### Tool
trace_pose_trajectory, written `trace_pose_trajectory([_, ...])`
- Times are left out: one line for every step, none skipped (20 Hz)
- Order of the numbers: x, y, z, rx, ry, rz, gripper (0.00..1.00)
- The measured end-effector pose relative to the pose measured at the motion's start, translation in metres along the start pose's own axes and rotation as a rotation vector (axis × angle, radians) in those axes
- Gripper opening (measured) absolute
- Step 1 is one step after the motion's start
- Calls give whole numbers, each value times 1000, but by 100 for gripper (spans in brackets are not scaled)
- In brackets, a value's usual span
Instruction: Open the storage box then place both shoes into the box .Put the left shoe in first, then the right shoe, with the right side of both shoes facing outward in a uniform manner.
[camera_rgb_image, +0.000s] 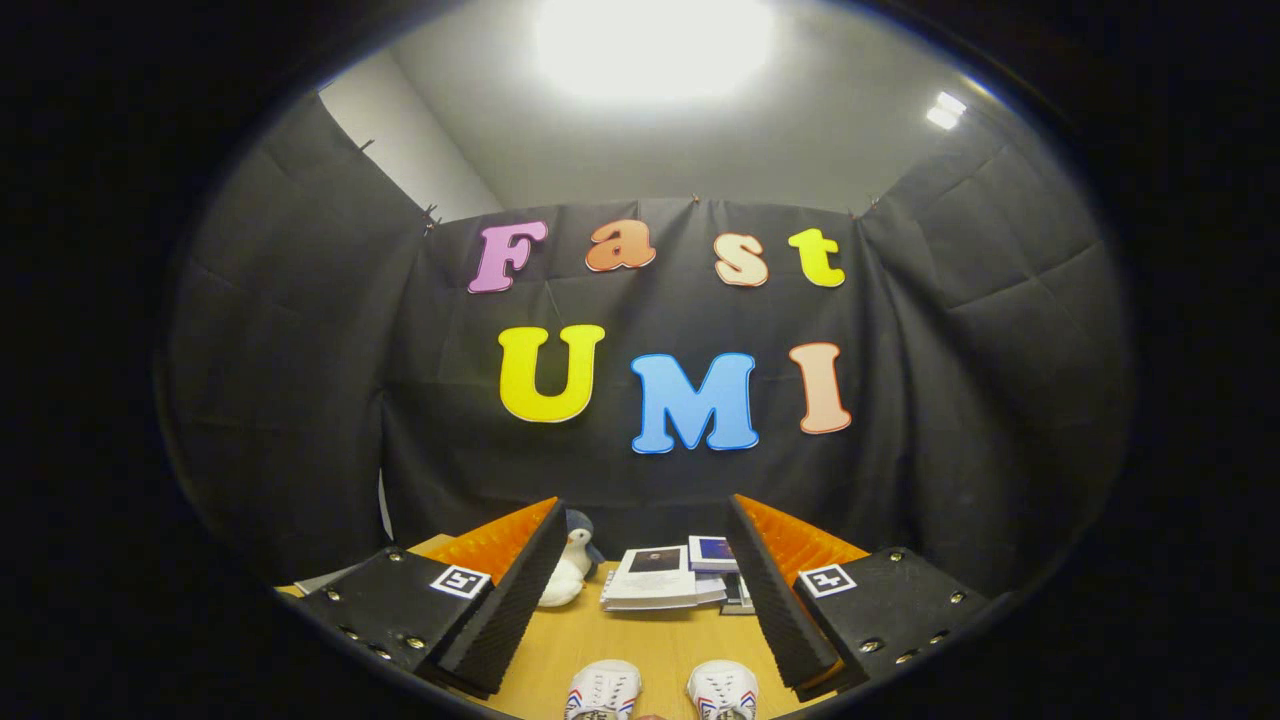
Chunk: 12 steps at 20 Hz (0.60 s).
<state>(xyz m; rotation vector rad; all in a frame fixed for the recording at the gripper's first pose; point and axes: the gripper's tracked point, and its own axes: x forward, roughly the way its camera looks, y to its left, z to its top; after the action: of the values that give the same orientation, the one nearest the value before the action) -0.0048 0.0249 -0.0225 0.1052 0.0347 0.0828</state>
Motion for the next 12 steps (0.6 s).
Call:
trace_pose_trajectory([0,7,-6,25,19,29,97])
trace_pose_trajectory([1,14,-12,53,37,52,97])
trace_pose_trajectory([1,18,-18,77,52,67,97])
trace_pose_trajectory([2,21,-24,92,68,76,97])
trace_pose_trajectory([2,26,-30,106,86,89,97])
trace_pose_trajectory([3,32,-39,126,109,109,97])
trace_pose_trajectory([3,39,-47,158,134,131,97])
trace_pose_trajectory([3,46,-56,206,163,152,97])
trace_pose_trajectory([3,52,-66,259,196,167,97])
trace_pose_trajectory([4,53,-76,305,230,168,97])
trace_pose_trajectory([6,54,-87,343,260,165,97])
trace_pose_trajectory([6,59,-96,381,289,173,97])
